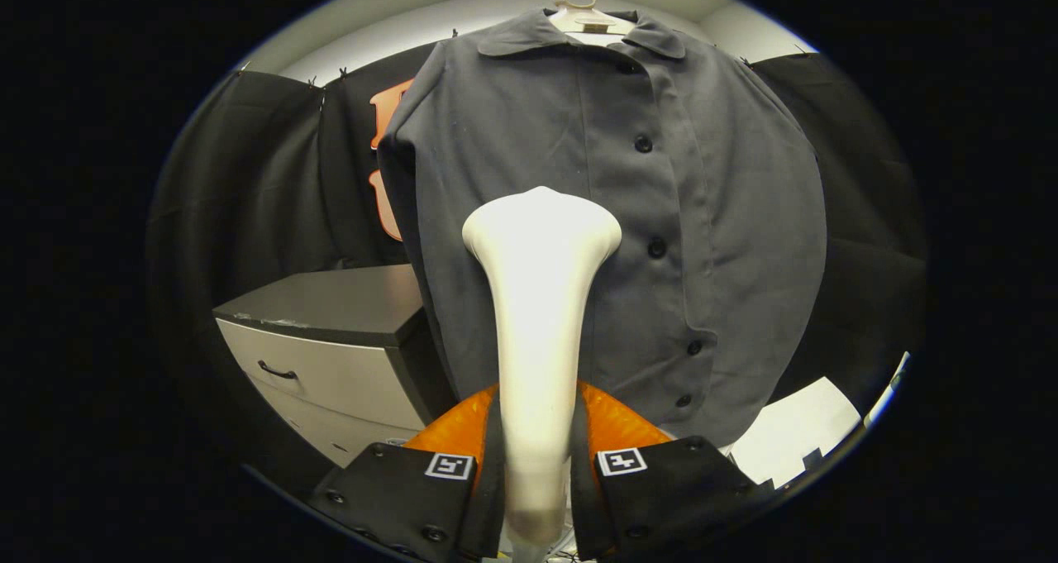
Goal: Iron the clothes twice with a garment steamer, once on the left side and once on the right side.
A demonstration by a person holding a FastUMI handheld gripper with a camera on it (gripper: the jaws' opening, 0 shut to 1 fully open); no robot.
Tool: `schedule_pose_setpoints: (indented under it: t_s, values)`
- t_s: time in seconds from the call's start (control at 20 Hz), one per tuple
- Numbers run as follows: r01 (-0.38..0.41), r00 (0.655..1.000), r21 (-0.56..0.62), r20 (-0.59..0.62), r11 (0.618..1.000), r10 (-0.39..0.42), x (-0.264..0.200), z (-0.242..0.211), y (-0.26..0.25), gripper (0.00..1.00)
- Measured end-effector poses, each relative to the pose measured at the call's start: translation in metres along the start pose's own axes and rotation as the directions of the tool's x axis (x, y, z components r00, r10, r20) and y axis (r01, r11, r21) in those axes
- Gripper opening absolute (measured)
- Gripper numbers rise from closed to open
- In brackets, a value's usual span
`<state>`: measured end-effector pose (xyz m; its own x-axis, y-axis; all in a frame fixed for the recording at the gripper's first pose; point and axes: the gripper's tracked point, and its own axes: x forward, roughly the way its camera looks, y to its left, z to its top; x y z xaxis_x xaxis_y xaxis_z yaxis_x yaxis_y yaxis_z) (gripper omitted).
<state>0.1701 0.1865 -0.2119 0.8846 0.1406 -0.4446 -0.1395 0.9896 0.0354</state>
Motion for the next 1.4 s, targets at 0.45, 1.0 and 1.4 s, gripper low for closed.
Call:
schedule_pose_setpoints:
  t_s: [0.45, 1.0, 1.4]
  values:
    - [0.021, 0.995, 0.002, -0.101, 1.000, -0.021, 0.010, -0.061, -0.012, 0.41]
    - [0.049, 0.969, 0.047, -0.245, 0.998, -0.036, 0.013, -0.142, -0.024, 0.41]
    - [0.025, 0.976, 0.060, -0.217, 0.998, -0.011, -0.013, -0.132, -0.024, 0.41]
